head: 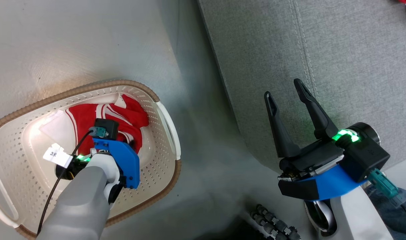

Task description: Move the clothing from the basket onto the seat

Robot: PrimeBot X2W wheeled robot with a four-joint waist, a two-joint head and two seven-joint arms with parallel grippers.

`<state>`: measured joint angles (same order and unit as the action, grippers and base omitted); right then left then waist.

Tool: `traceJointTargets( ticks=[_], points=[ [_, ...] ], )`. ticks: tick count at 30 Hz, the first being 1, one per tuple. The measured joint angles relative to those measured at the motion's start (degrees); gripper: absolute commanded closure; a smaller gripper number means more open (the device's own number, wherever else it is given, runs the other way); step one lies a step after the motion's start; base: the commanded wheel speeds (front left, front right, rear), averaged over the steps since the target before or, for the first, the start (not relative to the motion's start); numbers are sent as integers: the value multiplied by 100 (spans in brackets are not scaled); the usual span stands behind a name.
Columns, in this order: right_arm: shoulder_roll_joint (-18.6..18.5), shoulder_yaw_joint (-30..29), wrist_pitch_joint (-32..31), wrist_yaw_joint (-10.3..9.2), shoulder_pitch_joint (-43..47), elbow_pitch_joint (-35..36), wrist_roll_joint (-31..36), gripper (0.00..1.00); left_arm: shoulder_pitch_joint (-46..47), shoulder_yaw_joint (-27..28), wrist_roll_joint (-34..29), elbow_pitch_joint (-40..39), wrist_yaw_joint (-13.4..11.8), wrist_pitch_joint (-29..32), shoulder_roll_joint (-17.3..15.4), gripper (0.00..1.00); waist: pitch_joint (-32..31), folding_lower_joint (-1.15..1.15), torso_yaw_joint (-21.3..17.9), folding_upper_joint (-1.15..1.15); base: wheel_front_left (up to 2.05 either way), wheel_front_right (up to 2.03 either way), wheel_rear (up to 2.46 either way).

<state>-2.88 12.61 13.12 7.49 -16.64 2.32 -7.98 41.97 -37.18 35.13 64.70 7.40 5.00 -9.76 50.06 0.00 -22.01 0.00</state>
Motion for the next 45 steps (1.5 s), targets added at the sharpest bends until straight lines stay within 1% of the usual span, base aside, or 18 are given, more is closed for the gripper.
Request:
traceJointTargets(
  ticks=[5, 11, 19, 23, 27, 32, 37, 39, 42, 43, 45],
  points=[
    [-1, -44, -80, 0, 66, 123, 38, 0, 98, -83, 60, 164, 1, -51, 160, 100, 21, 0, 40, 0, 1, 1, 1],
    [-1, 1, -97, 0, 54, 153, 38, 0, 175, -130, 121, 323, 1, -147, 204, 100, 20, 0, 53, 0, 0, 0, 0],
    [-1, 225, -70, 0, -197, 5, -14, 0, 191, -197, 308, 443, 2, -528, 226, 100, -87, 0, 20, 0, 0, 0, 0],
    [-1, 291, -23, 0, -338, -189, -12, 0, 93, -254, 332, 513, 2, -832, 298, 100, -415, 0, 145, 0, 0, 0, 0],
    [-2, 279, -15, 0, -377, -364, 81, 0, -119, -334, 363, 584, 2, -1240, 486, 100, -834, 0, 392, 0, 0, 0, 0],
    [-2, 285, -82, 0, -410, -533, 197, 0, -464, -483, 386, 567, 2, -1764, 644, 100, -1398, -1, 728, 0, 0, 0, 0],
    [1, 235, -204, 0, -366, -603, 304, 0, -945, -626, 512, 19, 2, -1986, 675, 100, -1992, -1, 1054, 0, 0, 0, 0],
    [2, 176, -259, 0, -282, -612, 358, 0, -1109, -503, 388, -500, 2, -1994, 684, 100, -2224, -1, 1186, 1, 0, 0, 0],
    [1, 104, -360, 0, -175, -603, 413, 0, -1475, -105, -78, -1257, 2, -2001, 699, 100, -2554, -1, 1374, 0, 0, 0, 0],
    [1, 77, -381, 0, -116, -626, 438, 0, -1536, -27, -109, -1363, 2, -1992, 670, 100, -2698, 0, 1464, 0, 0, 0, 0],
    [9, 65, -464, 0, 12, -630, 447, 0, -1403, -18, 56, -1611, 3, -2001, 510, 100, -2968, -3, 1579, 1, 0, 0, 0]
  ],
)
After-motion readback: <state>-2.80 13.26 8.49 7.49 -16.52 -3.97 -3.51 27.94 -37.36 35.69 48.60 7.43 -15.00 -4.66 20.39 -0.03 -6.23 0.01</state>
